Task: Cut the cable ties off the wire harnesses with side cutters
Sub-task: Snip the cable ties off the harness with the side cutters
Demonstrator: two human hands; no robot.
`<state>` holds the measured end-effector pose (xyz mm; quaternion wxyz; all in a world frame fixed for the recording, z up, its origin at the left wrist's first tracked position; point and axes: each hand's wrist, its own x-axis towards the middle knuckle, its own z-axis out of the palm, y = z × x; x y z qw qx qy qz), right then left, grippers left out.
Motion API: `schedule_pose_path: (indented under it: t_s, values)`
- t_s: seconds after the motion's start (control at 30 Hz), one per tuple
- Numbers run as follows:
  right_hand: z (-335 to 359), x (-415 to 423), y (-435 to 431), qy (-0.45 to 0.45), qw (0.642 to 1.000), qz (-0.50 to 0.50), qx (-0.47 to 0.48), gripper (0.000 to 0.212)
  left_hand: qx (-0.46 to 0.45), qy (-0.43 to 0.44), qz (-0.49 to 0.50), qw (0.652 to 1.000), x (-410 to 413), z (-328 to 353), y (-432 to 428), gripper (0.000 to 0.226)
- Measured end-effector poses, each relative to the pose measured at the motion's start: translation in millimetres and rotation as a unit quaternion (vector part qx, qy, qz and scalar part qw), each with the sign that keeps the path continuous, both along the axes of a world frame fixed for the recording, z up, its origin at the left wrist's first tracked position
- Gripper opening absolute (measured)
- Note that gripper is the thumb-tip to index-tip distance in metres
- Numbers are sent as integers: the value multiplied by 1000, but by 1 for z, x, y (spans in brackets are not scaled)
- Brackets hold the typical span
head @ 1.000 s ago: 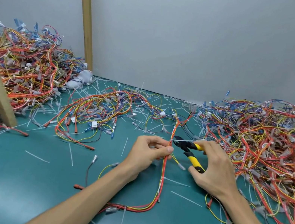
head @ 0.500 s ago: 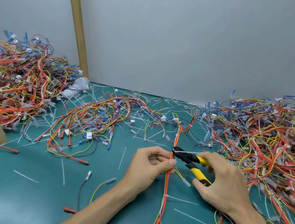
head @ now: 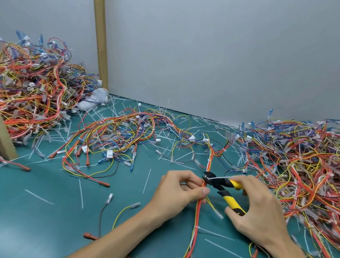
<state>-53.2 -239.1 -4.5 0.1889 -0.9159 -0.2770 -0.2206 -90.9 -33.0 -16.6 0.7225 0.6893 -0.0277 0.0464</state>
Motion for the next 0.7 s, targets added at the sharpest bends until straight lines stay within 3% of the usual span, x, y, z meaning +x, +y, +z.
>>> schedule_pose_path:
  t_s: [0.47,0.7]
  values:
    - [6,-8,0,25,999,-40,-19,28,18,25,-13,999,-2,5,0,16]
    - [3,-4,-2,17,999,-22,-22,42,31,18,-16,999,-2,6,-4,11]
